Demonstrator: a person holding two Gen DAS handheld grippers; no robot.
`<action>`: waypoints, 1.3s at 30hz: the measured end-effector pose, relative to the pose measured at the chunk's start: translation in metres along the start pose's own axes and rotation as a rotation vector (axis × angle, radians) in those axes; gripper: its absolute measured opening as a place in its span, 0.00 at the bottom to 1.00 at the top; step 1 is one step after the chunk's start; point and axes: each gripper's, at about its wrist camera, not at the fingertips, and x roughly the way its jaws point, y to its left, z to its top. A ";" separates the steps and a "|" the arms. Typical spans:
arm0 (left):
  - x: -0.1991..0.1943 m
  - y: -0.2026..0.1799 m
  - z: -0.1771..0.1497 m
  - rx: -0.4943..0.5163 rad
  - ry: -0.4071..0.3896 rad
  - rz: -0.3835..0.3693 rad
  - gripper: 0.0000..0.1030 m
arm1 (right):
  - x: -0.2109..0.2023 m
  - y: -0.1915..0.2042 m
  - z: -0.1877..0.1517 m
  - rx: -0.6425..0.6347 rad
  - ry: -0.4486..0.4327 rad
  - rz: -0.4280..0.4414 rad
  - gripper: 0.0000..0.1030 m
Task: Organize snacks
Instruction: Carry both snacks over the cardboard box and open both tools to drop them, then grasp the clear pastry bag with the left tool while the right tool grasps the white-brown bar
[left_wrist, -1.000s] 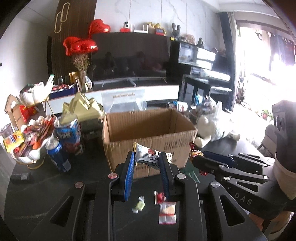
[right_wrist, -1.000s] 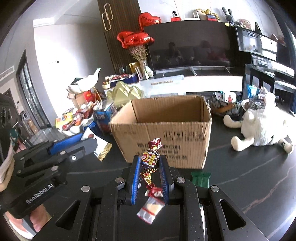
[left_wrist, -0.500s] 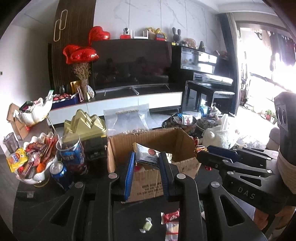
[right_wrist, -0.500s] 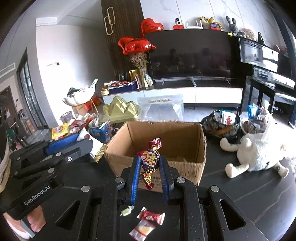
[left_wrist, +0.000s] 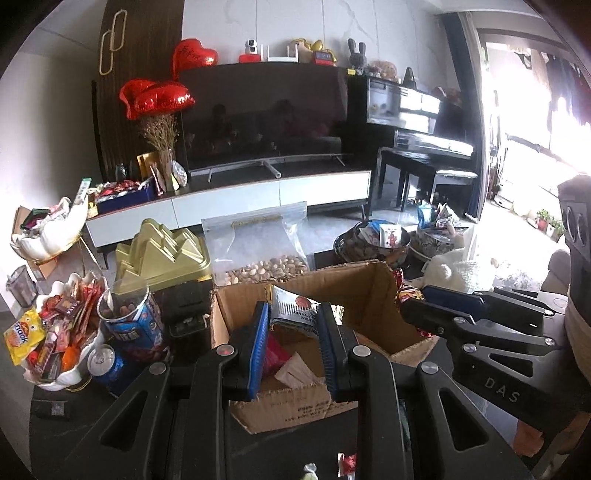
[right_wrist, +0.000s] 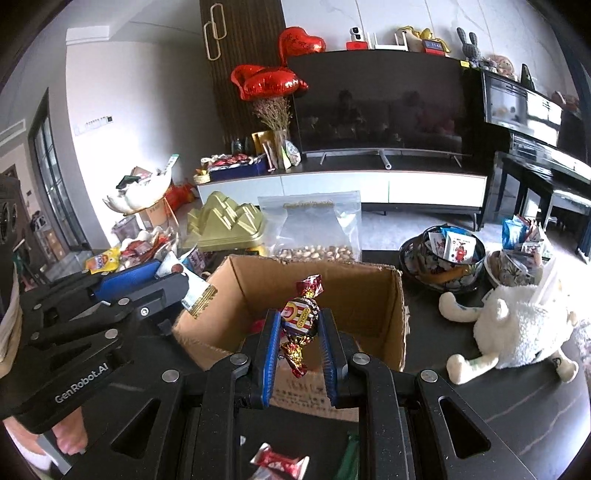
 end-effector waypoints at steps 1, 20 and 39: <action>0.006 0.001 0.000 -0.006 0.007 -0.002 0.26 | 0.004 -0.002 0.001 0.001 0.004 -0.001 0.22; -0.020 0.001 -0.017 -0.047 0.014 0.114 0.68 | -0.007 -0.004 -0.014 0.002 0.015 -0.067 0.40; -0.083 -0.034 -0.054 0.007 0.002 0.094 0.77 | -0.075 0.006 -0.061 0.022 0.016 -0.078 0.52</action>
